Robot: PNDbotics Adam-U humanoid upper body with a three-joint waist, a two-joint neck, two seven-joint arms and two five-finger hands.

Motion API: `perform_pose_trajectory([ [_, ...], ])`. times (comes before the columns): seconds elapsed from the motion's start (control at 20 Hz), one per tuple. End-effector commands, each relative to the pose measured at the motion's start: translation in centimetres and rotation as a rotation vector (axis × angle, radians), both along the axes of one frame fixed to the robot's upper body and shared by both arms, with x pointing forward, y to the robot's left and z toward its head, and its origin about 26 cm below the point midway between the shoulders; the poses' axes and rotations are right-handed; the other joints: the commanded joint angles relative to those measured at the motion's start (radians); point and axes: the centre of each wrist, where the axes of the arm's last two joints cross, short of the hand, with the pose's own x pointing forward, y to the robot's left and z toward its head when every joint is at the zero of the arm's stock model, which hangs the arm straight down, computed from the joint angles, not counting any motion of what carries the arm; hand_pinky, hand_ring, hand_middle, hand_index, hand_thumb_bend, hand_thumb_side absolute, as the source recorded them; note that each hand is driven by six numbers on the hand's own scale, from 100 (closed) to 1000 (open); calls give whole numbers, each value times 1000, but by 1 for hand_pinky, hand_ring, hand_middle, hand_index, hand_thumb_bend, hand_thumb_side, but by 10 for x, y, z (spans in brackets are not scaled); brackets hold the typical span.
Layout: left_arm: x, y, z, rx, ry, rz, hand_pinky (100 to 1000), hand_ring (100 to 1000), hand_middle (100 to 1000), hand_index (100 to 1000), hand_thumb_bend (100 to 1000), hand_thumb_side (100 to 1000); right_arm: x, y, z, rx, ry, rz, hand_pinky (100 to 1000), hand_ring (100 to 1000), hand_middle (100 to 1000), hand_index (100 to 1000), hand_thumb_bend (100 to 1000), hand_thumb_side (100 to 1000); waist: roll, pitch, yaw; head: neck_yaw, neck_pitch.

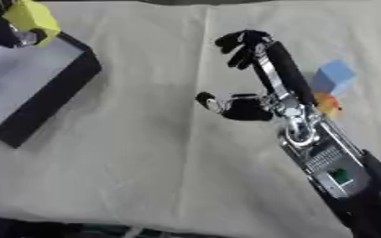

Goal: Pick up the objects with one hand, pass them to the other hand, and then place them into the box on the other side of the table.

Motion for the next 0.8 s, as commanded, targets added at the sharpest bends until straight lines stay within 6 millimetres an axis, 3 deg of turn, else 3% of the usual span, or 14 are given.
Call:
perform_pose_trajectory([
  [0.05, 2, 18, 8, 18, -27, 65, 640, 516, 416, 423, 283, 100, -2, -1, 12, 9, -46, 11, 578, 581, 620, 736, 642, 100, -14, -20, -3, 15, 5],
  [0.65, 13, 42, -16, 52, 20, 165, 640, 526, 425, 439, 323, 100, -1, 0, 12, 18, -54, 20, 578, 582, 620, 735, 640, 100, -20, -16, -14, 47, 5],
  [0.8, 16, 47, -21, 58, 33, 182, 654, 551, 460, 492, 343, 129, -2, 0, 12, 16, -54, 22, 578, 582, 619, 736, 640, 100, -21, -15, -16, 50, 5],
])
